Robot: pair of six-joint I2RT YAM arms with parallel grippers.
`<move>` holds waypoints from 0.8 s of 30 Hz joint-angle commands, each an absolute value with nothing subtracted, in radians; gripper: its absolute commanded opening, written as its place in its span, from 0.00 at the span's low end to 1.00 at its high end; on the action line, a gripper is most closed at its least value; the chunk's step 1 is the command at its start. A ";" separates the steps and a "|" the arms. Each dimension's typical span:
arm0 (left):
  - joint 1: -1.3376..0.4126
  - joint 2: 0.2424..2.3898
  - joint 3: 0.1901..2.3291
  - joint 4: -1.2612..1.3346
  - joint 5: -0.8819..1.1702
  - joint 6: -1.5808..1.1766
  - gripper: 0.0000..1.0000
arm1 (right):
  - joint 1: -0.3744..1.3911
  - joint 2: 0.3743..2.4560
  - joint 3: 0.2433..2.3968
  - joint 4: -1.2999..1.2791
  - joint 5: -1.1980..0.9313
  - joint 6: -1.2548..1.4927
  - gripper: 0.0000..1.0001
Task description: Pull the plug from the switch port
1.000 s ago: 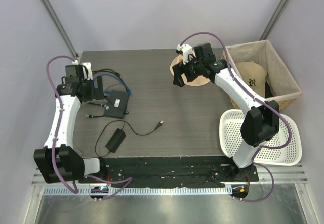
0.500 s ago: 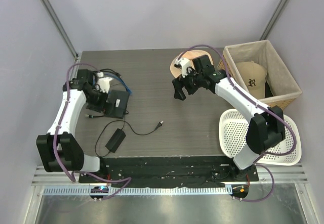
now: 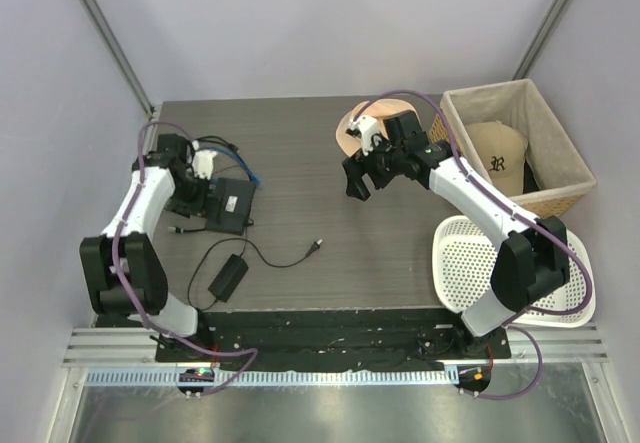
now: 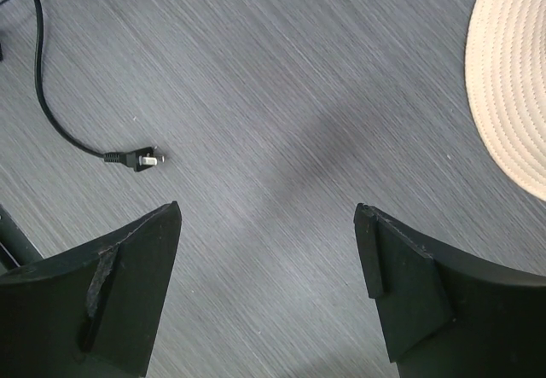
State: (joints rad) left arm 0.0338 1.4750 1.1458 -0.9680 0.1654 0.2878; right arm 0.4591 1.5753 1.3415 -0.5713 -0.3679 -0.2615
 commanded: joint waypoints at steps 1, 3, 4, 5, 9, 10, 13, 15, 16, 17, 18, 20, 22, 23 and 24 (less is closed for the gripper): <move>0.090 1.601 1.252 -0.864 0.130 0.126 0.85 | 0.466 1.574 1.356 -0.494 -0.361 -0.209 0.91; 0.090 1.649 1.270 -0.858 0.144 0.078 0.84 | 0.466 1.612 1.386 -0.474 -0.365 -0.184 0.91; 0.091 1.695 1.275 -0.845 0.146 0.054 0.84 | 0.466 1.624 1.397 -0.468 -0.370 -0.163 0.90; 0.091 1.722 1.279 -0.841 0.152 0.035 0.83 | 0.466 1.650 1.410 -0.463 -0.371 -0.153 0.91; 0.095 1.808 1.311 -0.796 0.235 -0.087 0.80 | 0.474 1.695 1.462 -0.445 -0.373 -0.126 0.91; 0.094 1.824 1.324 -0.784 0.233 -0.106 0.80 | 0.477 1.698 1.465 -0.443 -0.370 -0.127 0.91; 0.094 1.862 1.368 -0.796 0.230 -0.146 0.78 | 0.486 1.697 1.460 -0.446 -0.356 -0.141 0.91; 0.094 1.874 1.377 -0.813 0.241 -0.152 0.77 | 0.488 1.692 1.445 -0.445 -0.348 -0.152 0.91; 0.094 1.875 1.373 -0.815 0.262 -0.150 0.76 | 0.489 1.692 1.439 -0.443 -0.345 -0.155 0.91; 0.092 1.875 1.365 -0.813 0.276 -0.150 0.74 | 0.489 1.693 1.434 -0.442 -0.342 -0.158 0.91; 0.091 1.871 1.346 -0.808 0.285 -0.146 0.72 | 0.489 1.695 1.427 -0.439 -0.336 -0.163 0.91; 0.078 1.870 1.330 -0.807 0.319 -0.132 0.66 | 0.489 1.701 1.422 -0.436 -0.331 -0.167 0.91; 0.054 1.868 1.318 -0.808 0.336 -0.121 0.65 | 0.491 1.715 1.419 -0.430 -0.324 -0.170 0.91; 0.045 1.867 1.315 -0.805 0.348 -0.114 0.64 | 0.489 1.720 1.420 -0.428 -0.319 -0.172 0.91; 0.034 1.868 1.312 -0.807 0.348 -0.110 0.63 | 0.489 1.726 1.425 -0.425 -0.316 -0.172 0.91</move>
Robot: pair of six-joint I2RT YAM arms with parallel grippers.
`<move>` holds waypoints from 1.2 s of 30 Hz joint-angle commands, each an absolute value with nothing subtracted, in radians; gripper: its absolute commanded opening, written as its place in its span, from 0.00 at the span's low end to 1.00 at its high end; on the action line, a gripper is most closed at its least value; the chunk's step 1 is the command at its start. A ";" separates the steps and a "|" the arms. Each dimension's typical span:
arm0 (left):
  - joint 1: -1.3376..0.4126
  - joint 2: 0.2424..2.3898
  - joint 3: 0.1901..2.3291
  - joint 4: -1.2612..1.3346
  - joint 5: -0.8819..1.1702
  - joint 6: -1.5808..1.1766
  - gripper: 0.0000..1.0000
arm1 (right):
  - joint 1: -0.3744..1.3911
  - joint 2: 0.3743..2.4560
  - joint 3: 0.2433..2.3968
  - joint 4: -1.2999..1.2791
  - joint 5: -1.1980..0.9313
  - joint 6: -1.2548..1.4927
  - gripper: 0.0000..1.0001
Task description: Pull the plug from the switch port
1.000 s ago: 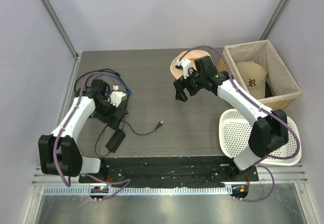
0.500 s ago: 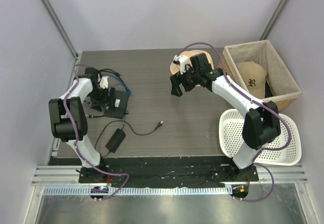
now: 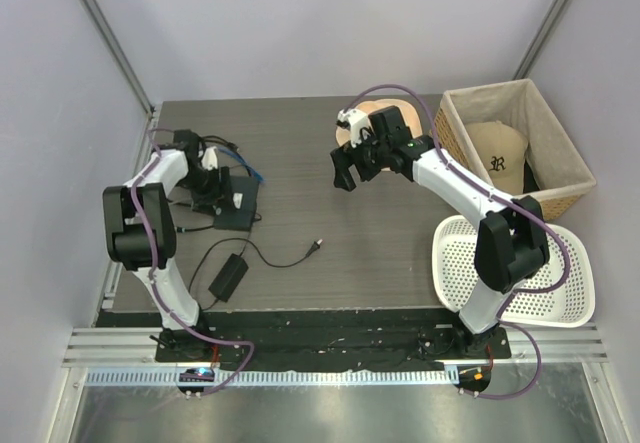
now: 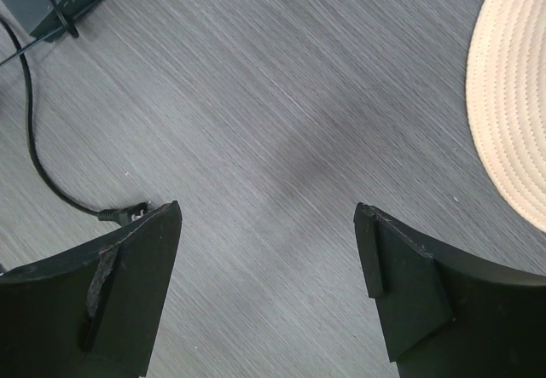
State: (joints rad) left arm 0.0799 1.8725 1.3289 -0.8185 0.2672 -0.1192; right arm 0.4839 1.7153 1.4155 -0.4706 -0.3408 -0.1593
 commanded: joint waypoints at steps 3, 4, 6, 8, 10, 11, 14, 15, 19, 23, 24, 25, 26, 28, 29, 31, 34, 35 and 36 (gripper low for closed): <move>-0.032 1.867 1.315 -0.808 0.351 -0.101 0.61 | 0.489 1.749 1.442 -0.423 -0.311 -0.170 0.91; -0.064 1.867 1.318 -0.810 0.351 -0.100 0.61 | 0.491 1.755 1.445 -0.422 -0.311 -0.169 0.91; -0.118 1.870 1.324 -0.808 0.345 -0.095 0.60 | 0.489 1.764 1.453 -0.422 -0.311 -0.169 0.91; -0.152 1.871 1.330 -0.810 0.342 -0.097 0.60 | 0.491 1.764 1.450 -0.419 -0.308 -0.173 0.91; -0.190 1.875 1.338 -0.822 0.356 -0.110 0.60 | 0.492 1.761 1.442 -0.419 -0.302 -0.175 0.91; -0.196 1.871 1.354 -0.831 0.374 -0.110 0.60 | 0.491 1.758 1.433 -0.417 -0.301 -0.176 0.91; -0.198 1.832 1.426 -0.908 0.411 -0.078 0.60 | 0.492 1.738 1.410 -0.416 -0.293 -0.179 0.91; -0.187 1.816 1.445 -0.917 0.411 -0.060 0.60 | 0.491 1.729 1.404 -0.414 -0.293 -0.178 0.91; -0.117 1.759 1.531 -0.901 0.400 -0.043 0.66 | 0.491 1.720 1.382 -0.408 -0.295 -0.169 0.91; -0.080 1.814 1.635 -0.882 0.357 -0.049 0.69 | 0.492 1.747 1.403 -0.397 -0.311 -0.134 0.91; -0.081 1.853 1.652 -0.881 0.360 -0.055 0.70 | 0.492 1.758 1.416 -0.397 -0.321 -0.112 0.91; -0.081 1.879 1.672 -0.881 0.368 -0.064 0.70 | 0.492 1.781 1.428 -0.397 -0.325 -0.103 0.91; -0.080 1.902 1.707 -0.879 0.379 -0.087 0.70 | 0.492 1.795 1.459 -0.397 -0.330 -0.091 0.91; -0.080 1.979 1.774 -0.885 0.382 -0.107 0.75 | 0.494 1.830 1.492 -0.399 -0.334 -0.060 0.91; -0.081 2.005 1.799 -0.906 0.383 -0.109 0.77 | 0.494 1.842 1.524 -0.399 -0.334 -0.051 0.91; -0.080 2.074 1.866 -0.949 0.370 -0.109 0.77 | 0.494 1.861 1.563 -0.399 -0.341 -0.022 0.91; -0.075 2.111 1.898 -0.974 0.356 -0.121 0.76 | 0.500 1.910 1.600 -0.391 -0.363 -0.002 0.91; -0.069 2.105 1.891 -0.973 0.357 -0.130 0.76 | 0.503 1.934 1.609 -0.388 -0.370 -0.002 0.91; -0.068 2.094 1.882 -0.970 0.373 -0.139 0.76 | 0.505 1.950 1.617 -0.387 -0.379 -0.002 0.91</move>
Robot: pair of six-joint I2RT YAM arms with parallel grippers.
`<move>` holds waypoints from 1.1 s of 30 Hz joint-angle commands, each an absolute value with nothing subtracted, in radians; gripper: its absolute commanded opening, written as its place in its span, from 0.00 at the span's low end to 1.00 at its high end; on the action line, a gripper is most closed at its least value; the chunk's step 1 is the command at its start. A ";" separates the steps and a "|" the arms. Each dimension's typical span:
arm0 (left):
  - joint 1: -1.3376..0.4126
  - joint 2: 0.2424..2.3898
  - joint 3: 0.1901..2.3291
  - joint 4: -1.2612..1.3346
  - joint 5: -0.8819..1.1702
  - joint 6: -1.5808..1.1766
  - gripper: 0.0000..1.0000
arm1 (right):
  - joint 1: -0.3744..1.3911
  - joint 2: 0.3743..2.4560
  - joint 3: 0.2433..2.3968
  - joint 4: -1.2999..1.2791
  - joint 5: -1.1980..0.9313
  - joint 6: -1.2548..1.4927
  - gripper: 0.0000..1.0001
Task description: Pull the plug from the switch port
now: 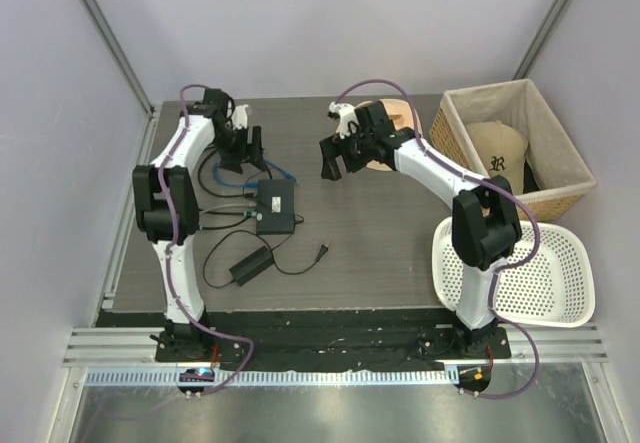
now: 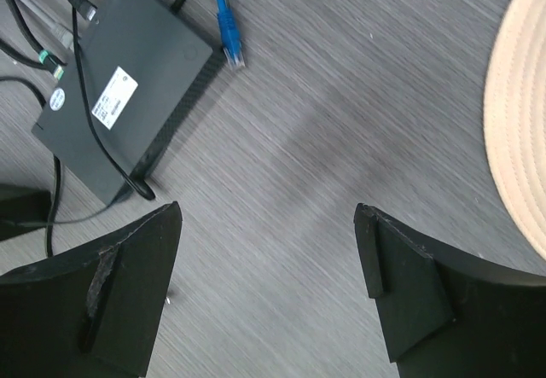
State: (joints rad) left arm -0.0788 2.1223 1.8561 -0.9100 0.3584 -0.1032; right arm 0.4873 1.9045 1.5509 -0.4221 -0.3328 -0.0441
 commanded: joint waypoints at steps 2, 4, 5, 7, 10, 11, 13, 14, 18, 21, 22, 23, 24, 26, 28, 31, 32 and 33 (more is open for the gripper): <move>-0.068 2.048 1.842 -0.956 0.377 -0.138 0.76 | 0.509 1.994 1.644 -0.379 -0.405 0.029 0.91; -0.067 2.011 1.800 -0.947 0.368 -0.129 0.76 | 0.515 2.020 1.670 -0.371 -0.426 0.041 0.91; -0.067 2.002 1.790 -0.945 0.365 -0.127 0.76 | 0.521 2.049 1.680 -0.368 -0.433 0.054 0.91; -0.067 1.997 1.778 -0.965 0.350 -0.129 0.75 | 0.529 2.075 1.703 -0.364 -0.445 0.069 0.91; -0.067 1.987 1.763 -0.994 0.344 -0.138 0.75 | 0.543 2.117 1.732 -0.361 -0.466 0.090 0.91; -0.066 1.970 1.750 -0.994 0.345 -0.141 0.75 | 0.546 2.124 1.738 -0.357 -0.474 0.098 0.91; -0.066 1.948 1.694 -0.967 0.353 -0.149 0.75 | 0.554 2.143 1.753 -0.351 -0.479 0.103 0.91; -0.066 1.936 1.674 -0.954 0.360 -0.152 0.75 | 0.557 2.151 1.758 -0.348 -0.486 0.104 0.91; -0.066 1.971 1.667 -0.920 0.394 -0.158 0.74 | 0.560 2.183 1.782 -0.334 -0.506 0.126 0.91; -0.066 2.029 1.742 -0.913 0.406 -0.144 0.72 | 0.568 2.204 1.796 -0.334 -0.518 0.126 0.91; -0.066 2.045 1.765 -0.911 0.411 -0.138 0.72 | 0.574 2.204 1.798 -0.334 -0.518 0.127 0.91; -0.067 2.061 1.788 -0.913 0.411 -0.129 0.71 | 0.577 2.204 1.798 -0.334 -0.518 0.123 0.91; -0.067 2.083 1.842 -0.925 0.417 -0.123 0.71 | 0.581 2.200 1.792 -0.336 -0.520 0.120 0.91; -0.069 2.149 1.905 -0.949 0.433 -0.092 0.72 | 0.598 2.180 1.779 -0.342 -0.503 0.088 0.91; -0.069 2.221 1.998 -0.997 0.420 -0.089 0.72 | 0.610 2.165 1.749 -0.354 -0.479 0.054 0.92; -0.067 2.276 2.057 -1.025 0.422 -0.081 0.71 | 0.630 2.141 1.709 -0.357 -0.468 0.048 0.93; -0.067 2.283 2.054 -1.022 0.429 -0.078 0.71 | 0.635 2.140 1.703 -0.357 -0.465 0.041 0.94; -0.067 2.290 2.052 -1.016 0.448 -0.078 0.71 | 0.641 2.141 1.703 -0.356 -0.462 0.035 0.94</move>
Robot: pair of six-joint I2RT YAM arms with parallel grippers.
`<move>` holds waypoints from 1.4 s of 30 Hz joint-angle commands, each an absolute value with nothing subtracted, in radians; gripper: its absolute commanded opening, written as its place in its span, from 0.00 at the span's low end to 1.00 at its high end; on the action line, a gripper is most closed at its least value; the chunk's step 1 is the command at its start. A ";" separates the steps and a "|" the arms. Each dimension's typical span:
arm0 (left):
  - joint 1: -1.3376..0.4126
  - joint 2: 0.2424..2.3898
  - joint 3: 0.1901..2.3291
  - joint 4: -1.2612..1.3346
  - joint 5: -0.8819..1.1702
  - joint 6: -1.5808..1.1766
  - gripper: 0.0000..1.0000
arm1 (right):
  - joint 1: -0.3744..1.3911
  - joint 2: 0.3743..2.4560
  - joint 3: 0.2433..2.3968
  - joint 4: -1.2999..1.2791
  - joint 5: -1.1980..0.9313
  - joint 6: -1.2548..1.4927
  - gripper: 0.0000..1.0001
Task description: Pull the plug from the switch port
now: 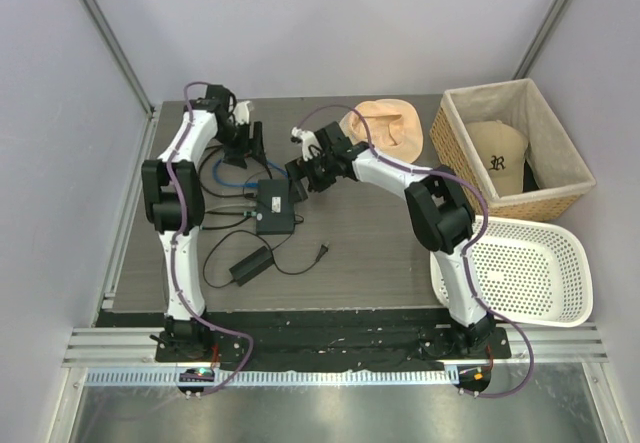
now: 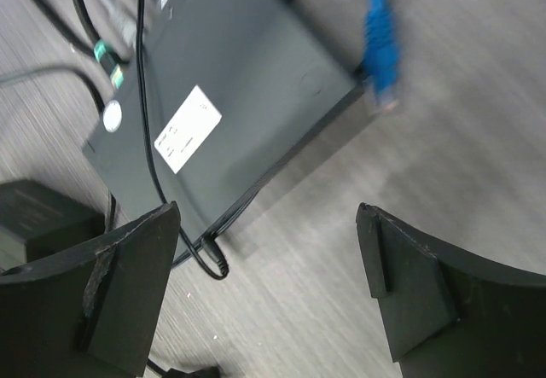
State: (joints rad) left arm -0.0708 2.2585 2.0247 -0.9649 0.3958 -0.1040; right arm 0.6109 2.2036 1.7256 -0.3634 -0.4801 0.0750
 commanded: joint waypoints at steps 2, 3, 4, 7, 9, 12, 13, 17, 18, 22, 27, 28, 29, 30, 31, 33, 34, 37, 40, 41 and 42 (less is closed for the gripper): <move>-0.067 2.313 2.054 -1.011 0.465 -0.080 0.71 | 0.644 2.152 1.713 -0.356 -0.445 0.031 0.94; -0.067 2.319 2.057 -1.011 0.474 -0.081 0.71 | 0.644 2.167 1.732 -0.354 -0.443 0.032 0.94; -0.069 2.328 2.062 -1.014 0.479 -0.081 0.71 | 0.644 2.177 1.741 -0.356 -0.440 0.034 0.94; -0.069 2.361 2.082 -1.038 0.530 -0.060 0.68 | 0.644 2.203 1.773 -0.356 -0.442 0.046 0.94; -0.071 2.379 2.095 -1.071 0.560 -0.040 0.67 | 0.644 2.206 1.778 -0.359 -0.443 0.049 0.94; -0.071 2.408 2.120 -1.149 0.621 0.027 0.66 | 0.643 2.195 1.764 -0.362 -0.436 0.040 0.94; -0.071 2.417 2.131 -1.173 0.643 0.050 0.66 | 0.644 2.183 1.756 -0.361 -0.431 0.031 0.94; -0.072 2.465 2.163 -1.287 0.733 0.136 0.64 | 0.644 2.154 1.721 -0.368 -0.422 0.014 0.94; -0.071 2.473 2.163 -1.299 0.745 0.152 0.63 | 0.644 2.149 1.710 -0.368 -0.420 0.011 0.94; -0.072 2.528 2.172 -1.354 0.802 0.222 0.56 | 0.644 2.125 1.694 -0.377 -0.411 0.006 0.94; -0.071 2.612 2.270 -1.486 0.880 0.300 0.43 | 0.641 2.112 1.701 -0.400 -0.394 -0.035 0.95; -0.071 2.625 2.301 -1.524 0.888 0.310 0.45 | 0.641 2.111 1.703 -0.402 -0.387 -0.041 0.95; -0.072 2.635 2.310 -1.538 0.896 0.320 0.46 | 0.640 2.109 1.703 -0.405 -0.384 -0.046 0.95; -0.072 2.637 2.315 -1.548 0.906 0.333 0.48 | 0.634 2.105 1.703 -0.406 -0.382 -0.049 0.95; -0.072 2.637 2.315 -1.557 0.911 0.344 0.52 | 0.632 2.103 1.703 -0.408 -0.382 -0.052 0.95; -0.075 2.638 2.312 -1.569 0.911 0.377 0.55 | 0.629 2.100 1.700 -0.410 -0.379 -0.058 0.95; -0.077 2.640 2.312 -1.580 0.904 0.385 0.54 | 0.626 2.102 1.700 -0.413 -0.377 -0.061 0.95; -0.083 2.657 2.312 -1.597 0.890 0.411 0.36 | 0.623 2.102 1.692 -0.417 -0.377 -0.066 0.95; -0.086 2.671 2.322 -1.618 0.905 0.425 0.21 | 0.621 2.102 1.692 -0.419 -0.376 -0.069 0.96; -0.086 2.672 2.325 -1.620 0.910 0.426 0.19 | 0.621 2.100 1.692 -0.417 -0.374 -0.071 0.95; -0.084 2.669 2.330 -1.624 0.914 0.429 0.14 | 0.620 2.099 1.692 -0.416 -0.374 -0.074 0.96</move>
